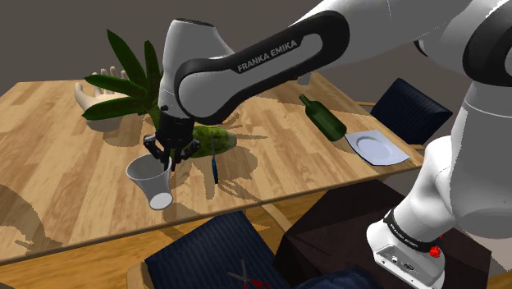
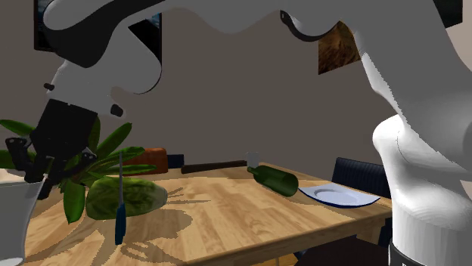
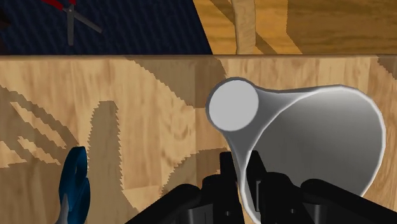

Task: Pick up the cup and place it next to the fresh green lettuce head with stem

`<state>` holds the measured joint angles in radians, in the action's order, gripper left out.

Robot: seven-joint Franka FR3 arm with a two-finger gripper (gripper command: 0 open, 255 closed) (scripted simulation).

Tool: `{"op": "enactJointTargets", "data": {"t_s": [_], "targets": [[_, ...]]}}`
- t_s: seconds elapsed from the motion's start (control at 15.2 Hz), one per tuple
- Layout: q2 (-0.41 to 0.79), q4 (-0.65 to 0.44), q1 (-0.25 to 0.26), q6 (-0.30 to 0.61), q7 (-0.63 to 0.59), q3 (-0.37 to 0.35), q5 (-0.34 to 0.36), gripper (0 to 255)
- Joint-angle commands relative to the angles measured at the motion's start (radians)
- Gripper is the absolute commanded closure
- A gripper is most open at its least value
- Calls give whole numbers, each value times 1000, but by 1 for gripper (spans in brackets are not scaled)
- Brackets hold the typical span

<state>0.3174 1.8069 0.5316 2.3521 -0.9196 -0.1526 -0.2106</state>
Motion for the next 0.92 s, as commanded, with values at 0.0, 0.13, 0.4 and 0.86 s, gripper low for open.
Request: {"op": "enactJointTargets", "data": {"t_s": [0.0, 0.13, 0.4, 0.86], "targets": [[12, 8, -1, 20, 7, 0, -2, 255], [24, 18, -1, 42, 12, -1, -4, 255], [24, 18, -1, 42, 12, -1, -4, 255], [27, 17, -1, 43, 12, -1, -4, 0]]}}
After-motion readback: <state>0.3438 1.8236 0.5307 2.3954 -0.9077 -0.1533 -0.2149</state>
